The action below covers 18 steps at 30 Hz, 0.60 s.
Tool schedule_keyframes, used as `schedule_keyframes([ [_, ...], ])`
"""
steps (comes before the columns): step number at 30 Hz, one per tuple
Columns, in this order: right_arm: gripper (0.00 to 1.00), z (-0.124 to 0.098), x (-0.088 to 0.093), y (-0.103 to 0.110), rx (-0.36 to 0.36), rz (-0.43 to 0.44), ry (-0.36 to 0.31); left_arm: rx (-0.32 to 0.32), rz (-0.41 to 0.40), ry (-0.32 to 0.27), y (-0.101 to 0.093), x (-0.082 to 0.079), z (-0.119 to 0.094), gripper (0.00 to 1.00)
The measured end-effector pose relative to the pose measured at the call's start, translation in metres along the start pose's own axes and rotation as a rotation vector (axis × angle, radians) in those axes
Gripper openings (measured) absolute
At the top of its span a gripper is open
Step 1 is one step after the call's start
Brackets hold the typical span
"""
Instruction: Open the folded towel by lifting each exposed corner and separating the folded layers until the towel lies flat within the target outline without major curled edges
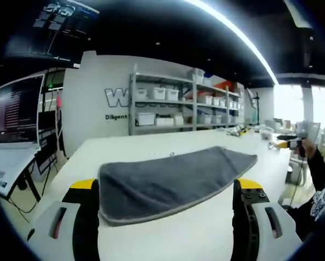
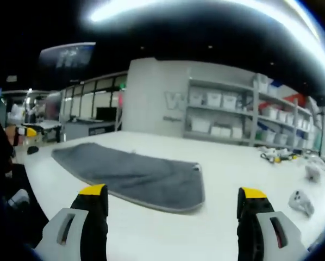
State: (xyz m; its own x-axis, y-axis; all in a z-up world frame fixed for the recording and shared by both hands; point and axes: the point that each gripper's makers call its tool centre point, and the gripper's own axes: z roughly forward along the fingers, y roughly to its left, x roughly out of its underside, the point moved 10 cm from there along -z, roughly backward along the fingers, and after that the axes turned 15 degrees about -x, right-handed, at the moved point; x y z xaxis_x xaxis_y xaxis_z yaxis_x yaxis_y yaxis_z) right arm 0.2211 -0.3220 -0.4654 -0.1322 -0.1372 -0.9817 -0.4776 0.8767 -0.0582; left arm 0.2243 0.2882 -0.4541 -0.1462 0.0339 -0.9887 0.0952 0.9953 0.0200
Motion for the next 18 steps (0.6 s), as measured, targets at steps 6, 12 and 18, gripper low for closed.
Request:
schedule_keyframes([
  [6,1.00,0.005,0.004,0.003,-0.023,0.053,-0.028,0.008,0.000,0.015,-0.003,0.006,-0.005,1.00],
  [12,1.00,0.010,0.005,0.014,-0.052,0.029,-0.008,-0.002,0.005,-0.002,-0.006,0.000,-0.009,1.00],
  [18,1.00,0.006,-0.001,0.013,-0.050,0.021,-0.027,0.002,0.006,-0.007,-0.009,-0.003,-0.011,1.00],
])
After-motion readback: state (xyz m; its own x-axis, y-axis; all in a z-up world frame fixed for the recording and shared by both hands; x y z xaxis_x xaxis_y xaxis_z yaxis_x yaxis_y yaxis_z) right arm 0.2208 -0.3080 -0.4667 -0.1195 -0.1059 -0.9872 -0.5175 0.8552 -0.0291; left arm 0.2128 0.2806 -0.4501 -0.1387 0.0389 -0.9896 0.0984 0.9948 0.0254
